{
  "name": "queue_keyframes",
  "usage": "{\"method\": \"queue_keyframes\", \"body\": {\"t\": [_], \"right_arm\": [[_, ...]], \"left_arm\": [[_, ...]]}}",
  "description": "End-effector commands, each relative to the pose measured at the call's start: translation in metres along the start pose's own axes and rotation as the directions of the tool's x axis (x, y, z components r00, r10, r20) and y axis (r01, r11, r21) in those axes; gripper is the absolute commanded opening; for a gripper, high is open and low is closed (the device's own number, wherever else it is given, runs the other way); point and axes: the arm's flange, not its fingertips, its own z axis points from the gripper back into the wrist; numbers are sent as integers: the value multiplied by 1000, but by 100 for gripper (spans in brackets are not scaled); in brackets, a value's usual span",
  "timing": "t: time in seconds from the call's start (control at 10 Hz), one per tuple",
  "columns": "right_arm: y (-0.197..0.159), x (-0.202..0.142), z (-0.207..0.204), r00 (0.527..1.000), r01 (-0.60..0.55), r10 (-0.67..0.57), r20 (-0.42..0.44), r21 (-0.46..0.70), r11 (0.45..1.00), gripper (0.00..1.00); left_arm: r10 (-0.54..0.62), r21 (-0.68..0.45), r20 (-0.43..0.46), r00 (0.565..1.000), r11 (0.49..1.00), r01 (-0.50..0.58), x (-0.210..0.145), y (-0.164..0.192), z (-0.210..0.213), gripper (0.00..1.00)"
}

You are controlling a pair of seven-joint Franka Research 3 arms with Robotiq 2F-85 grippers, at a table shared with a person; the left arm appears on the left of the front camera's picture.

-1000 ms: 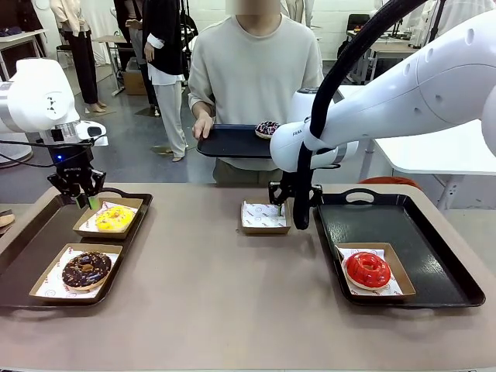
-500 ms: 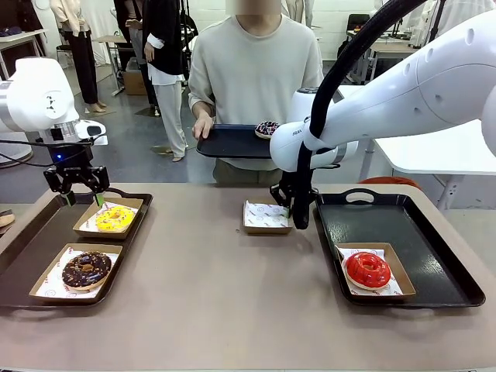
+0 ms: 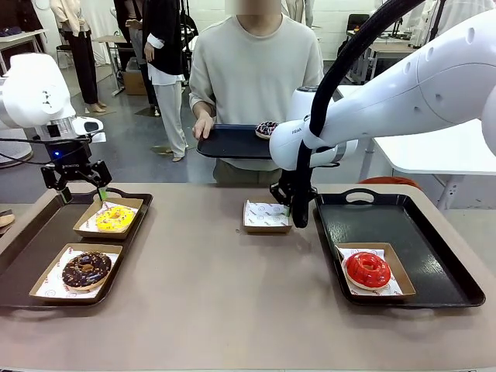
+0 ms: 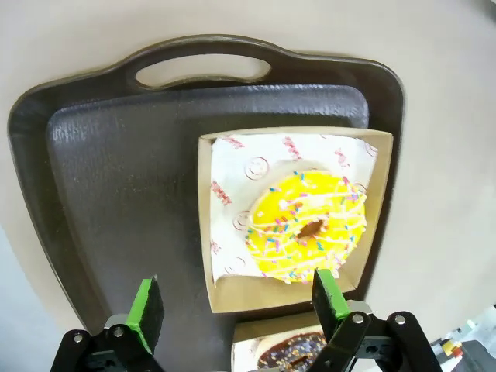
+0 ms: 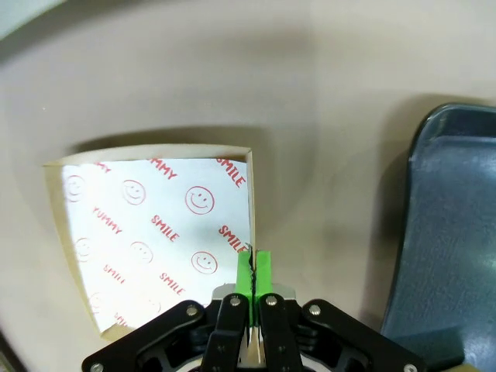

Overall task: Individually package the donuts and arrange them on the tray.
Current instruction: Place the picked Paper togo box on the Handle tray while simultaneously picking up another Paper togo box from the table with the other hand.

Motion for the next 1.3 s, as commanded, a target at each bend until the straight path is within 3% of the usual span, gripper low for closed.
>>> {"method": "queue_keyframes", "body": {"t": [0.0, 0.2, 0.4, 0.6, 0.9, 1.2], "right_arm": [[1, -1, 24, 1000, 5, -5, -2, 21, 1000, 0], [-7, 3, 63, 1000, 13, -13, 22, 32, 999, 0], [-11, 16, 103, 999, 19, -21, 24, 70, 997, 0], [-7, 30, 140, 1000, 12, -13, 17, 69, 998, 0], [-1, 54, 173, 1000, 23, -22, -15, 55, 998, 0], [6, 63, 176, 999, 16, -14, -43, 47, 999, 0]], "left_arm": [[-20, -157, -21, 1000, 988, 16, -24, 11, 25, 100], [-65, -388, 19, 998, 919, 67, -62, 39, 60, 100], [-44, -542, 90, 995, 836, 87, -114, 74, 88, 100], [-36, -702, 113, 993, 704, 105, -149, 112, 93, 100], [-2, -826, 129, 992, 553, 108, -172, 170, 79, 100], [35, -906, 48, 998, 423, 28, -185, 215, 49, 100]]}}
